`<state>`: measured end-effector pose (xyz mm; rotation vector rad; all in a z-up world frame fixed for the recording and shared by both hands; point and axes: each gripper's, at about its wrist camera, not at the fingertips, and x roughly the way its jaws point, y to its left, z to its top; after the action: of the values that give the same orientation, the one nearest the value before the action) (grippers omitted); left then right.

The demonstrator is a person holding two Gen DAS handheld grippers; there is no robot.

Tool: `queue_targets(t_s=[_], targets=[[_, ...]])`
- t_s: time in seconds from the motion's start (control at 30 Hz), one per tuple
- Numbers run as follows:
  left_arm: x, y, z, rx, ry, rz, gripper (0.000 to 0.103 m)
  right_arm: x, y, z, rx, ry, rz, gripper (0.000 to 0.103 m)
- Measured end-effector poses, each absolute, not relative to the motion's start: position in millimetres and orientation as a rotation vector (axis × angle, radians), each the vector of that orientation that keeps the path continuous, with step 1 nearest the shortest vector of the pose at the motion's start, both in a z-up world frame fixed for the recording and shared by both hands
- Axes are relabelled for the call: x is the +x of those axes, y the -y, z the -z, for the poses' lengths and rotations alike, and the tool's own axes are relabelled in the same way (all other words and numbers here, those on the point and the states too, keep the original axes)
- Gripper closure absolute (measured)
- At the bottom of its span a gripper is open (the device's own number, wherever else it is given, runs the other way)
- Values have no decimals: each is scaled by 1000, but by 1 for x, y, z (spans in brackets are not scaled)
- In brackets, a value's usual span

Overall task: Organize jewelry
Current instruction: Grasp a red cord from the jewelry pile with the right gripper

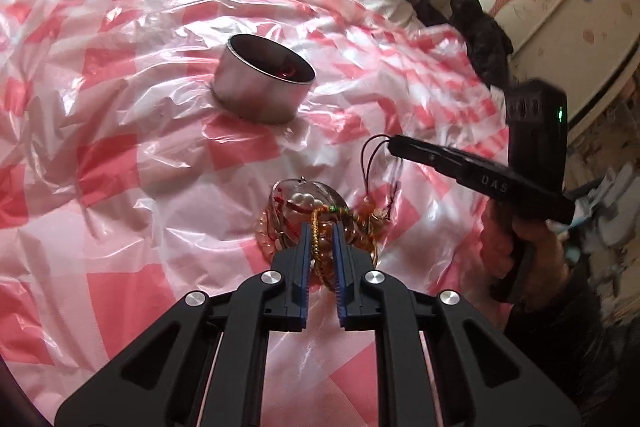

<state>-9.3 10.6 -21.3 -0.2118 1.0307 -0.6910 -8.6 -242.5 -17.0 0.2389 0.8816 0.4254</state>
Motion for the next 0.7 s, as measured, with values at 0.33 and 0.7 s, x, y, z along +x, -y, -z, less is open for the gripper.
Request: queue_targets(t_s=[0.33, 0.7], targets=[[-1, -12, 35, -77, -1088, 568, 93, -1, 237, 34, 221, -988, -426, 98], [-4, -10, 37, -24, -1082, 553, 98, -4, 226, 41, 116, -1015, -386, 73]])
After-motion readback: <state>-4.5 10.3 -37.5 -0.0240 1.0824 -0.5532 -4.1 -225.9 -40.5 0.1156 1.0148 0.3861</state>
